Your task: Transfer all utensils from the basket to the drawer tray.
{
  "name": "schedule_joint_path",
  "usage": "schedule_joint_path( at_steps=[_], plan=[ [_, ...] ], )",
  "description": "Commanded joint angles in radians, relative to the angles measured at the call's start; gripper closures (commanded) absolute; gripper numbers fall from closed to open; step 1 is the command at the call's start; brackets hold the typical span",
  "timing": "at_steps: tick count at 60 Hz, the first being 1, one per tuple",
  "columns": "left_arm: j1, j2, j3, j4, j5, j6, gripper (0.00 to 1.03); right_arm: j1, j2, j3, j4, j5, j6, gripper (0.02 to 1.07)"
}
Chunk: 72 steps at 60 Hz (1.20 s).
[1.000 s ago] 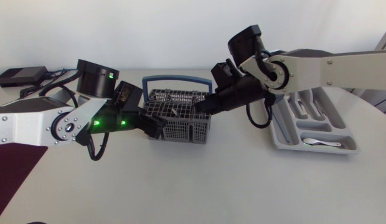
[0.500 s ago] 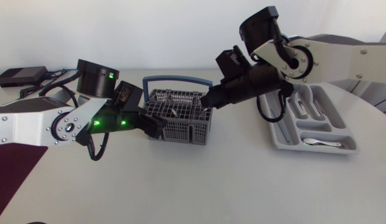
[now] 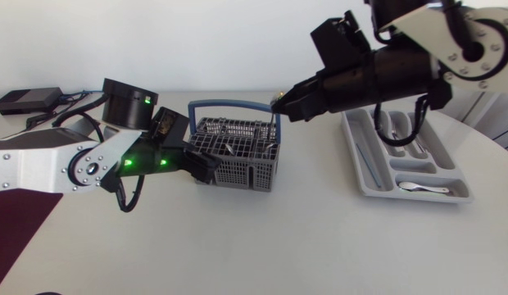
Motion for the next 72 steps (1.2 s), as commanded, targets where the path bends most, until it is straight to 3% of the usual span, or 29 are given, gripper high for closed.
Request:
schedule_joint_path(
  at_steps=[1,13,37,49,72],
  plan=[
    [-0.010,0.018,-0.020,0.009,0.010,0.013,0.06,-0.027,-0.049,-0.034,-0.010,-0.005,0.001,1.00],
    [-0.009,0.024,-0.003,-0.005,0.010,0.008,0.06,-0.135,-0.138,-0.113,-0.076,0.029,-0.005,1.00],
    [-0.021,0.027,0.025,-0.033,0.005,0.003,0.06,-0.547,-0.165,-0.261,-0.204,0.075,-0.242,1.00],
    [-0.022,0.027,0.046,-0.062,0.005,0.002,0.06,-0.682,-0.144,-0.352,-0.107,0.221,-0.361,1.00],
    [-0.022,0.027,0.069,-0.094,0.005,-0.009,0.06,-0.851,0.031,-0.398,0.128,0.372,-0.486,0.99]
  ],
)
